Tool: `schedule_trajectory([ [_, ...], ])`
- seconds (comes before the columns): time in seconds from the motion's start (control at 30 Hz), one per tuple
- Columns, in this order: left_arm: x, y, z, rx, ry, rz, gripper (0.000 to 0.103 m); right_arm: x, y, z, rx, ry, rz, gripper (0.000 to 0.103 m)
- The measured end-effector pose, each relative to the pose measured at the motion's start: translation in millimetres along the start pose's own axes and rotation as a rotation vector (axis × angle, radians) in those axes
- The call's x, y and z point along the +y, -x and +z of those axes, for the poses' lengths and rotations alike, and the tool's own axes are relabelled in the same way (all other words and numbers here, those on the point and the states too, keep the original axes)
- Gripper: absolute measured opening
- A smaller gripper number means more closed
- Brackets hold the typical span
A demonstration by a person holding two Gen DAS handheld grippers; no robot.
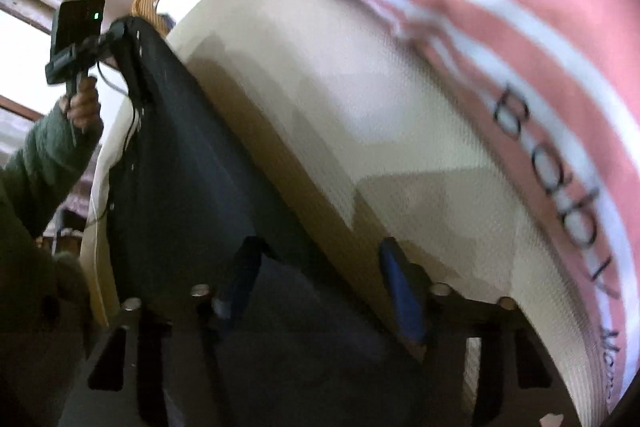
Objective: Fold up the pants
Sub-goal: 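Lift the waistband with both tools and fold it over toward the leg hems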
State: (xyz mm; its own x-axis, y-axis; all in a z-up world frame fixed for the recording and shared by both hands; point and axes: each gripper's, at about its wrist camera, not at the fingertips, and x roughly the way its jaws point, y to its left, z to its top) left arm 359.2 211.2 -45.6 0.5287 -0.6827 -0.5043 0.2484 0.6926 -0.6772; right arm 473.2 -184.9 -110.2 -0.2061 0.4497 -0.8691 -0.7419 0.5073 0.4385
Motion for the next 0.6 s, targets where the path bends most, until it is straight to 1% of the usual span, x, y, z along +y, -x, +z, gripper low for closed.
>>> schedule_trajectory([
  [0.03, -0.3, -1.3, 0.7, 0.001, 0.001, 0.007, 0.008, -2.6, 1.3, -7.1, 0.006, 0.000, -0.008, 0.043],
  [0.2, 0.2, -0.1, 0.5, -0.005, 0.009, 0.042, 0.008, -27.4, 18.5, -40.6, 0.001, -0.050, -0.048, 0.036],
  [0.23, 0.6, -0.1, 0.0, -0.005, 0.011, 0.047, 0.008, -31.9, 22.6, -47.4, -0.001, -0.057, -0.056, 0.033],
  [0.3, 0.7, -2.4, 0.0, -0.005, 0.012, 0.059, 0.008, -37.4, 25.7, -57.6, -0.009, -0.076, -0.074, 0.030],
  [0.37, 1.4, -5.1, 0.8, -0.004, 0.013, 0.073, 0.008, -41.4, 29.6, -65.1, -0.021, -0.092, -0.087, 0.023],
  [0.4, 2.4, -6.6, 1.2, -0.004, 0.016, 0.078, 0.008, -41.9, 31.3, -67.9, -0.033, -0.101, -0.097, 0.022],
  [0.47, 4.7, -11.5, 2.1, 0.000, 0.023, 0.097, 0.008, -39.3, 32.3, -72.6, -0.052, -0.114, -0.126, 0.015],
  [0.6, 4.9, -17.1, 1.7, -0.001, 0.022, 0.139, 0.008, -21.6, 38.8, -80.8, -0.099, -0.123, -0.214, 0.010],
])
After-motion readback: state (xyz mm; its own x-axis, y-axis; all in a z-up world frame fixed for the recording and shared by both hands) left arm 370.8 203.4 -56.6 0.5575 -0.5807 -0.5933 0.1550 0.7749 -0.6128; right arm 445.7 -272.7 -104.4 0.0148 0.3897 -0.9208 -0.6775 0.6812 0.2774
